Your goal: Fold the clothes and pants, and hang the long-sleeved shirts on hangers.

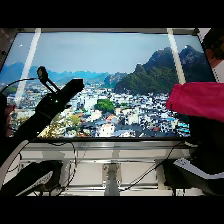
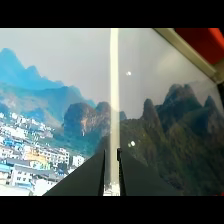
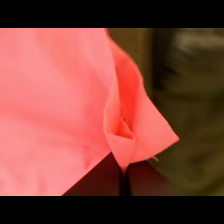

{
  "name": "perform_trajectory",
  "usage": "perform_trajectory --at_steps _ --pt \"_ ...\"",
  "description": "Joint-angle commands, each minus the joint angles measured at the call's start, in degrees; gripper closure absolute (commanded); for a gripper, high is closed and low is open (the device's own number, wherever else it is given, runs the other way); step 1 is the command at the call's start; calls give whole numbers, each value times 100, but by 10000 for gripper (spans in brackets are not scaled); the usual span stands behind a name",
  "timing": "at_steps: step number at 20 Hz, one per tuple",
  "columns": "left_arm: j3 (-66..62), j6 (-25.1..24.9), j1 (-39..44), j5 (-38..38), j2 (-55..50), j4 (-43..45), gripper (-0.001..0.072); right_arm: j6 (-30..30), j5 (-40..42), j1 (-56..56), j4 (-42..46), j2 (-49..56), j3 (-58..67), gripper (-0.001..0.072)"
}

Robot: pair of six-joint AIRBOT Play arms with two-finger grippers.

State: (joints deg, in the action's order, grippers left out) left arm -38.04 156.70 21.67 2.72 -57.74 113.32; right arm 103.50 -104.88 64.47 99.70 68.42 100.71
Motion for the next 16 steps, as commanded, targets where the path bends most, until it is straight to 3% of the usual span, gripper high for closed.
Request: perform_trajectory --at_steps 1,8,9,10,11,14,16 --pt "-7 0 2 221 -2 2 607 -304 -52 811 442 -391 -1134 707" --pt "-7 0 2 245 -2 0 607 -68 393 1578 476 -404 -2020 684" --pt "-7 0 2 245 -2 0 607 -52 520 1578 439 -402 -2017 551" --pt "-7 0 2 245 -2 2 607 -50 601 1578 402 -402 -2017 349" --pt "-7 -2 2 245 -2 2 607 -44 741 1578 367 -402 -2017 232" --pt "-7 -2 2 245 -2 2 607 -46 1145 1578 -328 -402 -1965 227" --pt "-7 -9 2 243 -2 7 607 -120 1506 1526 -1751 -402 -1908 239"
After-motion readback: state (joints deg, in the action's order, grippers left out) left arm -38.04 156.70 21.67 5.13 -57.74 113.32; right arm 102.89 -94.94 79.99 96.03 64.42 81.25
